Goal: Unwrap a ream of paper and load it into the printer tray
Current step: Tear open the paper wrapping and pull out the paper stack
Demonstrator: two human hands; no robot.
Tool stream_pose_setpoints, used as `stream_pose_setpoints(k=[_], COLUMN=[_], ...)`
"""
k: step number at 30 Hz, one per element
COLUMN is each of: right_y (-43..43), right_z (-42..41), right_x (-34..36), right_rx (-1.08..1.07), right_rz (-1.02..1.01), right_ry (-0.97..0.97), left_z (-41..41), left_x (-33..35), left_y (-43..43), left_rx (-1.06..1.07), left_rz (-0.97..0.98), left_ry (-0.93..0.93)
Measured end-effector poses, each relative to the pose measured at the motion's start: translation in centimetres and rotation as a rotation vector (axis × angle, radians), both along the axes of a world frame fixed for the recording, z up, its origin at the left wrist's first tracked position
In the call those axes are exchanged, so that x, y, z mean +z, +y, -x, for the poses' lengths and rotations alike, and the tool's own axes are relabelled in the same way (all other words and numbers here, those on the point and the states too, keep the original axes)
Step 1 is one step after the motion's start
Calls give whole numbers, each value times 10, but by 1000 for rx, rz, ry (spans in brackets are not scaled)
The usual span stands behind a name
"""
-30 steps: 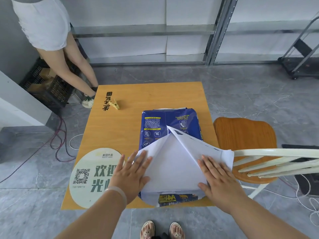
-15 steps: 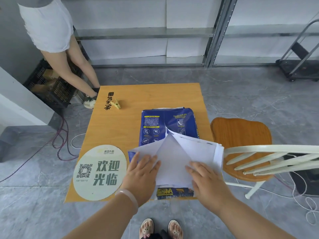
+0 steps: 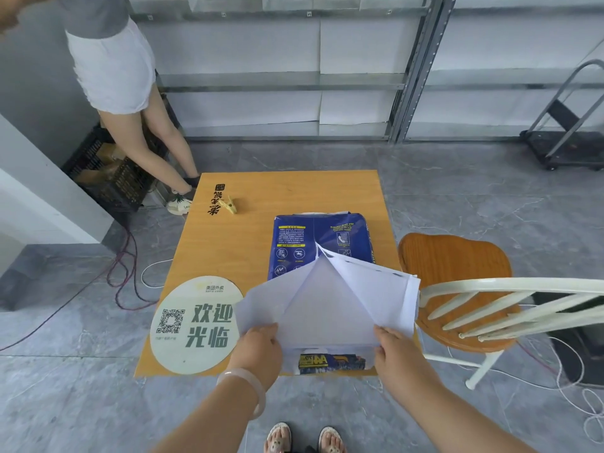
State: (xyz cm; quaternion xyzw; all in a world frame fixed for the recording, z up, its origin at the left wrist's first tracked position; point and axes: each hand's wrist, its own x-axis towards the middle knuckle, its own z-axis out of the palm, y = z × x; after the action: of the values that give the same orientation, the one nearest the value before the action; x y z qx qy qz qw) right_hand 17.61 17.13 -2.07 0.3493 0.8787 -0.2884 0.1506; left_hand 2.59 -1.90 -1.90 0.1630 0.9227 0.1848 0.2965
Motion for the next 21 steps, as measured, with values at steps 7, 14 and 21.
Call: stream_pose_setpoints(k=[7,14,21], right_y=[4,-1,-5], right_z=[-2,5,12], right_x=[3,13,19], right_rx=[-136,-268,-424], right_rz=[30,72,223], right_ry=[40,-58,-42], left_z=[15,11,13], left_x=[9,12,8], left_y=[-15,-5,-3], left_rx=[79,180,304], left_rz=[13,46,69], left_ry=[-112,-206,-304])
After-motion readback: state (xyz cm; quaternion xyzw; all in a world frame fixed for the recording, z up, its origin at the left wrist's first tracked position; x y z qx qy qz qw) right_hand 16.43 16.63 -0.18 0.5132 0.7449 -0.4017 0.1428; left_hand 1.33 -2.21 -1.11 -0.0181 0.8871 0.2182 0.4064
